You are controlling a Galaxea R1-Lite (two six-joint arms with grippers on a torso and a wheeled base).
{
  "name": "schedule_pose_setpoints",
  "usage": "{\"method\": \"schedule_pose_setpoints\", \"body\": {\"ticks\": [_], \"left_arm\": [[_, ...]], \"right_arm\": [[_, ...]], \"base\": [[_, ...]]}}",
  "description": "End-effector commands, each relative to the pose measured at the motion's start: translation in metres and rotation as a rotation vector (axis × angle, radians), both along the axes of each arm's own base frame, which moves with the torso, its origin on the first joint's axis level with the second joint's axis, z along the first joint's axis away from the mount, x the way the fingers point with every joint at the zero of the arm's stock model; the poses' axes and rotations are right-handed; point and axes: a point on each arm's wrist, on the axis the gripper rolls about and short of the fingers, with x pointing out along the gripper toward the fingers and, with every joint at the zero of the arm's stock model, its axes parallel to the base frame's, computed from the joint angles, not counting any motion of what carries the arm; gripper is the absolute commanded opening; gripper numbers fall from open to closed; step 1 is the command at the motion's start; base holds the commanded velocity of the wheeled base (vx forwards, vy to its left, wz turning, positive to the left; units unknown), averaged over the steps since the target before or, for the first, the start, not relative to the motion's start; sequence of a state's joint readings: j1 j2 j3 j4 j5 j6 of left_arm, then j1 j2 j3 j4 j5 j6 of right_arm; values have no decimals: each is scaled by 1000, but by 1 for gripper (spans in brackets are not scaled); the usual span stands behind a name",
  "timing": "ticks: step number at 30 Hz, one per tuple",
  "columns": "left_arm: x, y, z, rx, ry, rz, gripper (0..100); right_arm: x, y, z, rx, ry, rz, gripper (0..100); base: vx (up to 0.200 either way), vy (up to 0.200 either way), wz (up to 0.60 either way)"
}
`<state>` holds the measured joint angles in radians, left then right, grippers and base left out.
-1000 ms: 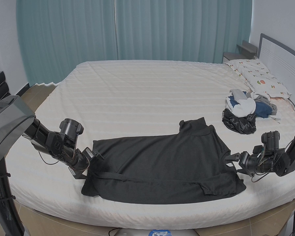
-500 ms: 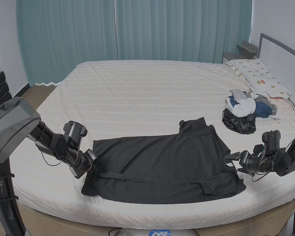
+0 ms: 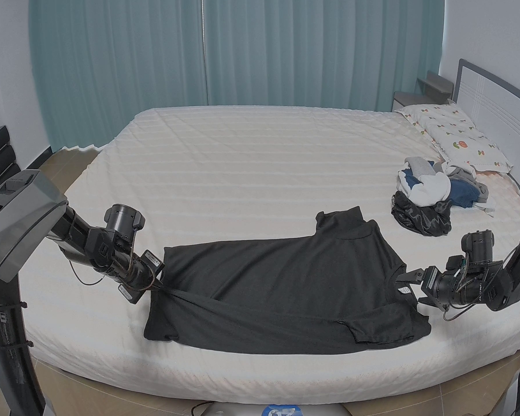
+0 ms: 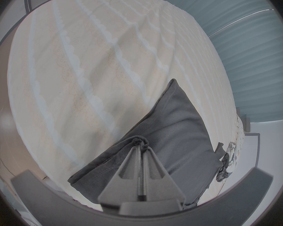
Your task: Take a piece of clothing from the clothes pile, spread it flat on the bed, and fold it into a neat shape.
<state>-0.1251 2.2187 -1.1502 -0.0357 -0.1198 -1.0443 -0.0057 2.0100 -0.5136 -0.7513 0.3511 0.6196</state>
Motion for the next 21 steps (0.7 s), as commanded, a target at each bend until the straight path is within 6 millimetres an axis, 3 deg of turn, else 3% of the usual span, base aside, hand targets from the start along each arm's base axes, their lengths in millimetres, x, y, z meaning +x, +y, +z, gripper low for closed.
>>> {"method": "schedule_pose_setpoints", "body": {"ticks": [1, 2, 3, 15, 21], "left_arm": [[0, 1, -4, 2, 11, -2, 0], [-1, 0, -4, 4, 15, -5, 0], [-2, 0, -4, 2, 16, -6, 100], [-1, 7, -1, -6, 0, -3, 100], [-15, 9, -12, 15, -28, -207, 100]], "right_arm": [[0, 0, -1, 0, 4, 0, 100], [0, 0, -1, 0, 4, 0, 100], [0, 0, -1, -1, 4, -1, 100], [1, -1, -5, -3, -9, -5, 100], [1, -1, -6, -4, -8, -6, 100]], "base": [[0, 0, 0], [0, 0, 0], [0, 0, 0], [0, 0, 0], [0, 0, 0]]}}
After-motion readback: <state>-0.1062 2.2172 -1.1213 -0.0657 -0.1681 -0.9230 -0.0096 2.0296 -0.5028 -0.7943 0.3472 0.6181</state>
